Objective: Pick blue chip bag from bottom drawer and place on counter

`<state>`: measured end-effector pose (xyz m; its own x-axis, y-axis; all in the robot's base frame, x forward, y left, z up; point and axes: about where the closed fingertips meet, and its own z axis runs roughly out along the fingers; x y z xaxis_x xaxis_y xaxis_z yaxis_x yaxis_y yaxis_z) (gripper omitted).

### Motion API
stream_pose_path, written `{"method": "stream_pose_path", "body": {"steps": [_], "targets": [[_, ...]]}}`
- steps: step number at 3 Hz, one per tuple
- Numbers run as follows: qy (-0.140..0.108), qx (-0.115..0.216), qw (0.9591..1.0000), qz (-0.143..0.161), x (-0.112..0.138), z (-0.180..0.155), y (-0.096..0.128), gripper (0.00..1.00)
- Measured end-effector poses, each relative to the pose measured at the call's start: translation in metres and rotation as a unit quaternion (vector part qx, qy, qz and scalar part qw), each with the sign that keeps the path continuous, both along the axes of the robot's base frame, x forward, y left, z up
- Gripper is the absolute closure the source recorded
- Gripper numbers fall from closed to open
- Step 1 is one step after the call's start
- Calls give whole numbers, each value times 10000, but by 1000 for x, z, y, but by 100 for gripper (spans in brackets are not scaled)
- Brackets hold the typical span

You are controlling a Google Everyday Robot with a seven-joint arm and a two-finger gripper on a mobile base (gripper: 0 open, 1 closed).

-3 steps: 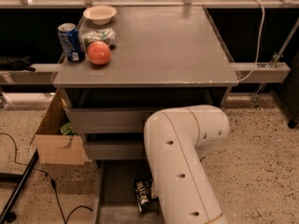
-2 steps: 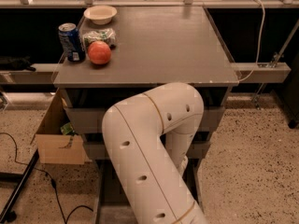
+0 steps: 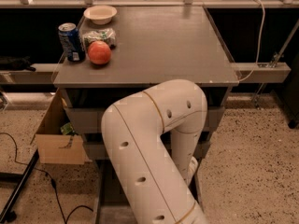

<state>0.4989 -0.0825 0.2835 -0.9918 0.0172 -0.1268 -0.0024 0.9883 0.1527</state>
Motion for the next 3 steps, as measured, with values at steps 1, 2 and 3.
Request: {"method": "stream_pose_path", "body": {"steps": [1, 2, 3], "targets": [[-372, 108, 9992, -16, -42, 32, -47, 100], [-373, 126, 9992, -5, -42, 32, -47, 100], [-405, 464, 9979, 200, -48, 38, -48, 100]]}}
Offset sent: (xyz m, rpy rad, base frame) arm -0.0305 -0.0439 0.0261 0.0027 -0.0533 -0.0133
